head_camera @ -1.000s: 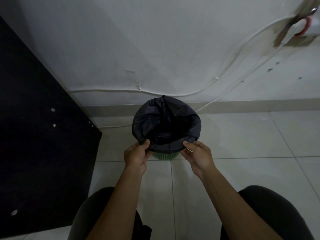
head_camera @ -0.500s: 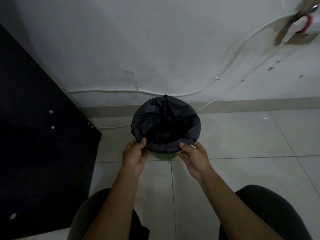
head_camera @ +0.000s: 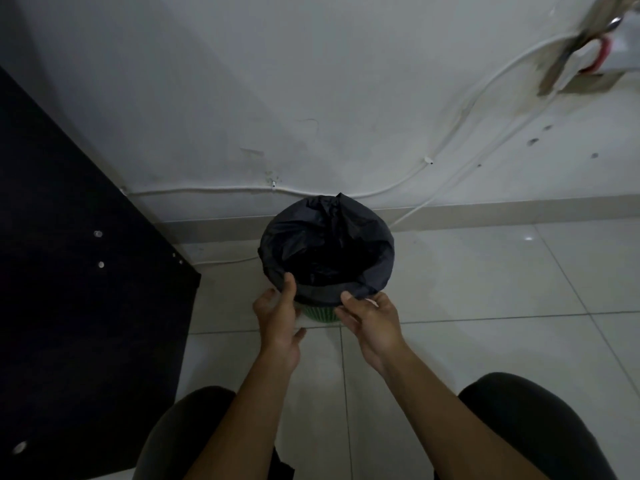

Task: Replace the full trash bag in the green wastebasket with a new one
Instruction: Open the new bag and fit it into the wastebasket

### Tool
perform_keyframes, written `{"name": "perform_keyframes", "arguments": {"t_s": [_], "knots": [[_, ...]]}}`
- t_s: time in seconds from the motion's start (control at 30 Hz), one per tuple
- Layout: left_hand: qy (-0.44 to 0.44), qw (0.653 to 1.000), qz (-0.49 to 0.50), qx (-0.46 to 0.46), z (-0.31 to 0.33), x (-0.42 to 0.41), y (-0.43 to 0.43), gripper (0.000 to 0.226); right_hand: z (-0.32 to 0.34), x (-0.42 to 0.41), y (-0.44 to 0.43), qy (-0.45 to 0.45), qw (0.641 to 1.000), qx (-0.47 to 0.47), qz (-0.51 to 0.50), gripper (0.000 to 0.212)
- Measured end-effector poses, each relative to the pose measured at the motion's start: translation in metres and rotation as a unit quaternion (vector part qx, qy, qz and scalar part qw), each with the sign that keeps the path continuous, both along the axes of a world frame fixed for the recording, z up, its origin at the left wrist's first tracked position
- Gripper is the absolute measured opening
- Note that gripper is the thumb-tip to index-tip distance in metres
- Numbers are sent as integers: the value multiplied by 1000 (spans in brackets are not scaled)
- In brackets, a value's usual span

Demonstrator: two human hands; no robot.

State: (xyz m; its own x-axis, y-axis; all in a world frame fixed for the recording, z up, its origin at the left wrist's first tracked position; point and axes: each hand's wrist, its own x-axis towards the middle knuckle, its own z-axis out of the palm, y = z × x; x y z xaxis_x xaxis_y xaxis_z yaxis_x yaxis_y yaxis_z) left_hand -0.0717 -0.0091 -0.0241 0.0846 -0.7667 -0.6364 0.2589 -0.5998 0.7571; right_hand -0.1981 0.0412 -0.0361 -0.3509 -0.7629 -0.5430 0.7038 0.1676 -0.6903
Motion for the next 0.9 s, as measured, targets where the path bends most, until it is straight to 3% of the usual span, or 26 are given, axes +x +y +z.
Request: {"name": "perform_keyframes", "arguments": {"t_s": [0.13,0.27,0.33,0.4,0.47,0.6,0.73,0.83,0.9], "knots": [[5,1000,-30,0,5,-16,19,32,16,16,4,46,986,-11,163,21],[16,1000,19,19,0,-3,6,23,12,-2,11,173,920,143,322,25],[64,997,23,43,2,4,-2,25,3,-14,11,212,926,205,236,39],[94,994,10,56,8,8,-5,28,-1,-24,10,218,953,168,128,56],[109,992,8,57,11,13,-9,31,-2,-26,6,251,957,102,108,61],[133,989,17,62,11,24,-19,36,-2,-25,4,349,932,69,73,43],[129,991,5,46,14,31,-24,33,0,-26,-2,326,940,20,103,48],[130,991,4,31,16,31,-23,34,-3,-26,-3,388,920,32,53,28],[131,991,8,29,16,31,-22,34,-3,-28,-4,381,923,38,27,20]]}}
